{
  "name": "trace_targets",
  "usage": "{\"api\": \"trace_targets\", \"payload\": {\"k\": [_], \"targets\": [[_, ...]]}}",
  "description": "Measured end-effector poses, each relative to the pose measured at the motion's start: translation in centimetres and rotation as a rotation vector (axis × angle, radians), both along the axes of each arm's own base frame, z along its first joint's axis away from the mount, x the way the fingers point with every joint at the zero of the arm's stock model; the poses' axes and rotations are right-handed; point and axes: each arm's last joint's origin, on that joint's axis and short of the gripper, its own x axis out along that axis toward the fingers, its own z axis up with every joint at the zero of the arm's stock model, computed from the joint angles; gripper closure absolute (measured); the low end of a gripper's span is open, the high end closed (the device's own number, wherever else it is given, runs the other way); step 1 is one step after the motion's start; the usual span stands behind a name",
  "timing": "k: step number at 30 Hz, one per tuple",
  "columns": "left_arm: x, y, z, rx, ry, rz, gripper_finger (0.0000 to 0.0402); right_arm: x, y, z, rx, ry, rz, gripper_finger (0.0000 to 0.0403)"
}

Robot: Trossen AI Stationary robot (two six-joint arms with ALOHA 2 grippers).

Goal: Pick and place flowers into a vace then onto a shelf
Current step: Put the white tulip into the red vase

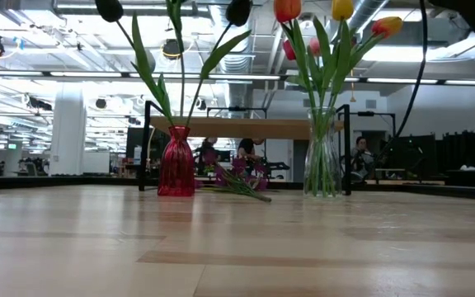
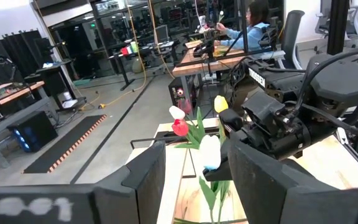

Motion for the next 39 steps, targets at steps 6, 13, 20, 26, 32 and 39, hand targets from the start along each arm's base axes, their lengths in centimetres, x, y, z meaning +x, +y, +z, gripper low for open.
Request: {"api": "trace_targets", "payload": {"k": [6, 13, 20, 26, 32, 39], "targets": [[0.0, 0.0, 0.0, 0.000, 0.000, 0.000, 0.0235, 0.7, -0.2, -1.3, -0.002, 0.024, 0.002, 0.0403], [0.0, 0.0, 0.0, 0.000, 0.001, 0.000, 0.0235, 1.0, 0.0, -2.2, 0.009, 0.012, 0.005, 0.0402], [0.0, 0.0, 0.0, 0.000, 0.001, 0.000, 0.0235, 1.1, 0.1, -2.3, 0.019, 0.032, 0.051, 0.0359], [0.0, 0.0, 0.0, -0.001, 0.004, -0.001, 0.0235, 1.1, 0.4, -2.3, 0.018, 0.034, 0.057, 0.0324], [0.0, 0.0, -0.2, -0.005, 0.016, -0.002, 0.0235, 1.1, 0.9, -2.3, 0.010, 0.098, 0.145, 0.0301], [0.0, 0.0, -0.2, -0.005, 0.016, -0.002, 0.0235, 0.3, 0.7, -0.7, 0.025, 0.115, 0.191, 0.0266]]}}
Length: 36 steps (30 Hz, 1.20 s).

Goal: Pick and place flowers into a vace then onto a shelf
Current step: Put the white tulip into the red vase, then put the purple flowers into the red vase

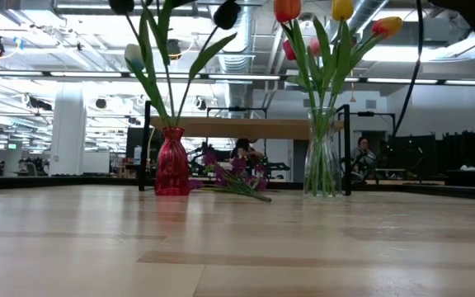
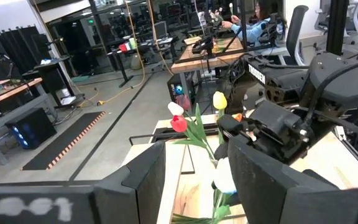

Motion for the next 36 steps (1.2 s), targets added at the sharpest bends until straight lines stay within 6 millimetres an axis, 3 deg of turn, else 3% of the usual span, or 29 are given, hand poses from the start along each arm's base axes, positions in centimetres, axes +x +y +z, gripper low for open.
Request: {"api": "trace_targets", "payload": {"k": [8, 26, 30, 36], "targets": [[0.0, 0.0, 0.0, -0.001, 0.001, -0.003, 0.0235, -0.5, -0.1, -0.1, 0.060, 0.084, 0.111, 0.0230], [0.0, 0.0, -0.1, -0.005, 0.006, -0.006, 0.0235, -2.4, -0.2, -0.9, 0.187, 0.393, 0.320, 0.0225], [0.0, 0.0, -0.1, -0.005, 0.005, -0.007, 0.0235, -3.4, 0.9, 1.0, 0.128, 0.398, 0.382, 0.0227], [0.0, 0.0, -0.1, -0.005, 0.005, -0.001, 0.0235, -6.5, 2.4, 6.7, 0.053, 0.286, 0.467, 0.0237]]}}
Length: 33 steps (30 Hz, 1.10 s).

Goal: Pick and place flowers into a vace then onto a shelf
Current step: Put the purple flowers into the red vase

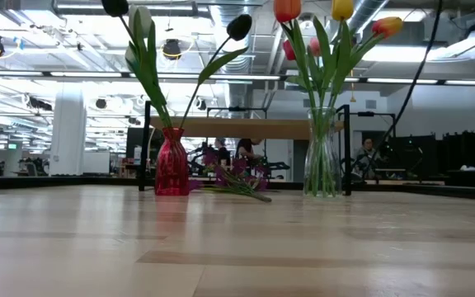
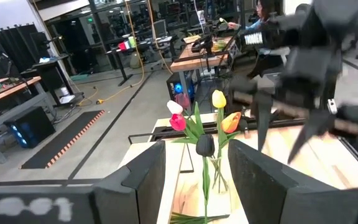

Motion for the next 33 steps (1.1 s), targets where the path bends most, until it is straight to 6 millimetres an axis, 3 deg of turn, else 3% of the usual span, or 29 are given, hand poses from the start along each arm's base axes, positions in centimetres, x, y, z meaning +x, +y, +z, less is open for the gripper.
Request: {"api": "trace_targets", "payload": {"k": [7, 13, 16, 21, 25, 29, 33], "targets": [[0.0, 0.0, 0.0, 0.002, 0.000, 0.002, 0.0235, -5.5, 2.4, 7.0, -0.058, -0.176, 0.084, 0.0250], [0.0, 0.0, 0.0, 0.003, 0.001, 0.007, 0.0235, -12.4, 4.2, 12.4, -0.077, -0.293, 0.123, 0.0264], [0.0, 0.0, 0.0, 0.003, 0.001, 0.007, 0.0235, -15.7, 4.7, 14.1, -0.070, -0.320, 0.156, 0.0272], [0.0, 0.0, 0.0, 0.004, 0.001, 0.010, 0.0235, -19.6, 5.4, 14.5, -0.070, -0.284, 0.120, 0.0283], [0.0, 0.0, 0.0, 0.009, 0.002, 0.009, 0.0235, -22.1, 5.2, 13.7, 0.026, -0.225, 0.095, 0.0284], [0.0, 0.0, 0.0, 0.008, 0.002, 0.009, 0.0235, -23.0, 5.0, 11.9, 0.191, -0.123, 0.061, 0.0284], [0.0, 0.0, 0.0, 0.008, 0.002, 0.009, 0.0235, -22.2, 5.2, 9.6, 0.313, 0.047, 0.009, 0.0284]]}}
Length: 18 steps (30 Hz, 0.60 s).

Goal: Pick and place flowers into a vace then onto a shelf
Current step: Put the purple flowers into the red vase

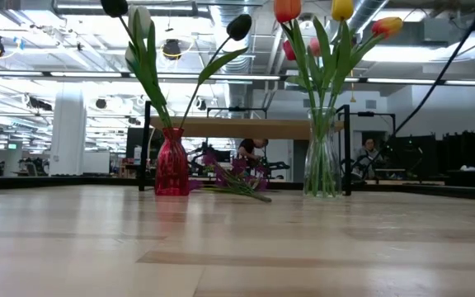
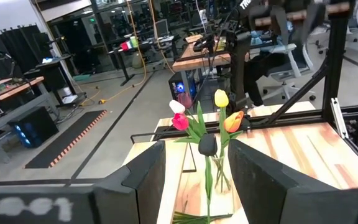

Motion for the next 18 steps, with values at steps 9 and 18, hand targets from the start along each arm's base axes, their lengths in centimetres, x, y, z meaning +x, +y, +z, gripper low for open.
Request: {"api": "trace_targets", "payload": {"k": [9, 18], "targets": [[0.2, -0.3, -0.2, -0.165, 0.001, -0.093, 0.0235, 3.0, 0.5, -2.7, 0.157, 0.201, 0.017, 0.0284], [0.3, -0.9, -2.2, -0.291, 0.224, -0.283, 0.0235, 4.9, 1.9, -4.2, 0.382, 0.187, -0.141, 0.0284]]}}
